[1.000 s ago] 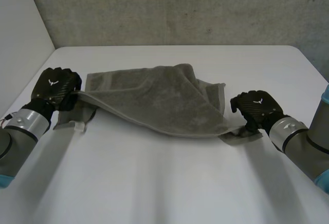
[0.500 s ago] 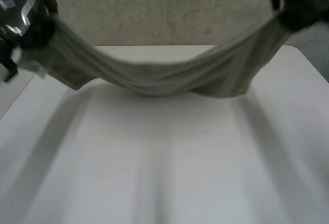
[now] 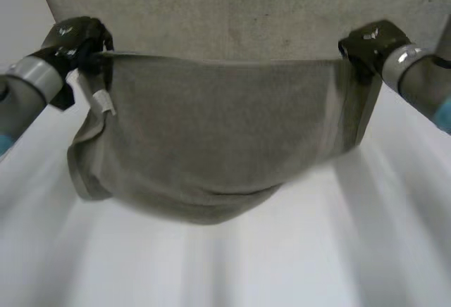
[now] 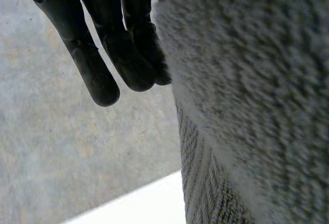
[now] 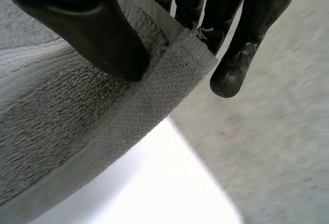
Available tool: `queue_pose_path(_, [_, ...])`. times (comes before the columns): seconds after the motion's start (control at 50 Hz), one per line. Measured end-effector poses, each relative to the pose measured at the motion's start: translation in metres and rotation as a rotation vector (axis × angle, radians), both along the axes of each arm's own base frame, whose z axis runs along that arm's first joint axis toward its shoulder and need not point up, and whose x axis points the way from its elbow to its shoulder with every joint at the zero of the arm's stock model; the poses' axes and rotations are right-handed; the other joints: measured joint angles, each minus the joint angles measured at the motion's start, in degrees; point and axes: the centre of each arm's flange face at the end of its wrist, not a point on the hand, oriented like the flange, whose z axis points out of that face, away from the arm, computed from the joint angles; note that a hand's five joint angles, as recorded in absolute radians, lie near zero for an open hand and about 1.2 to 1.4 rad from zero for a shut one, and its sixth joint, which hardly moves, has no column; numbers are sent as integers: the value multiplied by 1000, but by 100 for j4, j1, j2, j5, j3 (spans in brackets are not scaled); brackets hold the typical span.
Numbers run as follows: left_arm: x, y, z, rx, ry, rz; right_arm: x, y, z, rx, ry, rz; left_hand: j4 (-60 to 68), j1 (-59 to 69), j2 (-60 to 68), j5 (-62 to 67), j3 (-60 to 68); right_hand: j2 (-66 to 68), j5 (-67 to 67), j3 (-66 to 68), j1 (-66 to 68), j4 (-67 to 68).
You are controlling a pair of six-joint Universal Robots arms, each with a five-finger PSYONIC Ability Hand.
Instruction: Fold the towel.
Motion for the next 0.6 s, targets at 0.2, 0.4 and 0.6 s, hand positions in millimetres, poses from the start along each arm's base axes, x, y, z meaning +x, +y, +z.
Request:
queue_pose_path(0.2, [-13, -9, 154, -504, 88, 54, 0, -10, 133, -499, -280, -39, 1, 0, 0, 0, 0, 0, 0, 0, 0, 0])
queue_pose_path(0.4, [-15, 7, 177, -562, 100, 57, -3, 3, 137, -491, -293, 12, 1, 0, 0, 0, 0, 0, 0, 0, 0, 0])
queue_pose_path(0.6, [-12, 3, 13, -163, -42, -30, -15, 7, 33, -233, -223, 105, 2, 1, 1, 1, 0, 0, 0, 0, 0, 0])
